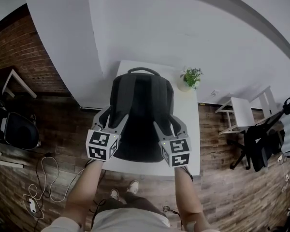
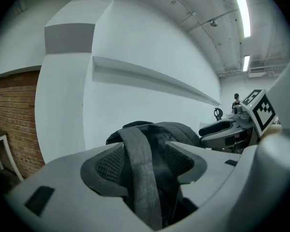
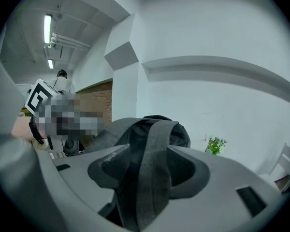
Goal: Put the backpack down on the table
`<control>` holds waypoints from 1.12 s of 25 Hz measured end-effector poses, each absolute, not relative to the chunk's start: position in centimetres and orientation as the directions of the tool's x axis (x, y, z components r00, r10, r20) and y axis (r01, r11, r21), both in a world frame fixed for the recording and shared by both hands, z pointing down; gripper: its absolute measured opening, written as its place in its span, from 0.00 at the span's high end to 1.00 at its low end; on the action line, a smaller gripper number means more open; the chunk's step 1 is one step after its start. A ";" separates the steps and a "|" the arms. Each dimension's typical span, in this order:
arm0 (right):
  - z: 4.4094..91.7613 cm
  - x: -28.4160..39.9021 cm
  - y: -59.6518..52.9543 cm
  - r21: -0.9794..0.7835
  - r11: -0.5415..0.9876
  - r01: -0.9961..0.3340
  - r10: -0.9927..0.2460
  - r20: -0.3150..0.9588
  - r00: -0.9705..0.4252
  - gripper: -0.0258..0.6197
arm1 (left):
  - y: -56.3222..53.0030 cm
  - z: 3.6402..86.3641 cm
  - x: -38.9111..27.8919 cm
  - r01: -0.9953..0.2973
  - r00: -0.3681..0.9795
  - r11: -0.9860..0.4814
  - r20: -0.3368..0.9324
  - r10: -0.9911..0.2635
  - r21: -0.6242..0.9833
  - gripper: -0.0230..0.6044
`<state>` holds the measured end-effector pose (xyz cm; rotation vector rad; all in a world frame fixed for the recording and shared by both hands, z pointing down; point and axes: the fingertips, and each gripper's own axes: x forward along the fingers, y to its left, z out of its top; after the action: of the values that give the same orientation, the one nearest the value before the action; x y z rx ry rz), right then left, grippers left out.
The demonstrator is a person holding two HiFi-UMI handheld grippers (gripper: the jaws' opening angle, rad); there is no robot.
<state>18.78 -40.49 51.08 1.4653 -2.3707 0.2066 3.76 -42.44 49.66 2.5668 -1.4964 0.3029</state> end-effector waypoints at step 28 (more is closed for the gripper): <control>46.7 16.9 -30.7 0.079 0.312 -0.947 -0.920 0.273 -0.281 0.85 | -34.0 45.2 -0.1 -0.850 0.517 -0.527 0.167 -0.840 -0.023 0.92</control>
<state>16.93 -30.66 46.74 1.6930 -2.3145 0.1425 -0.12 -33.99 45.17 2.6814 -1.4954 0.2426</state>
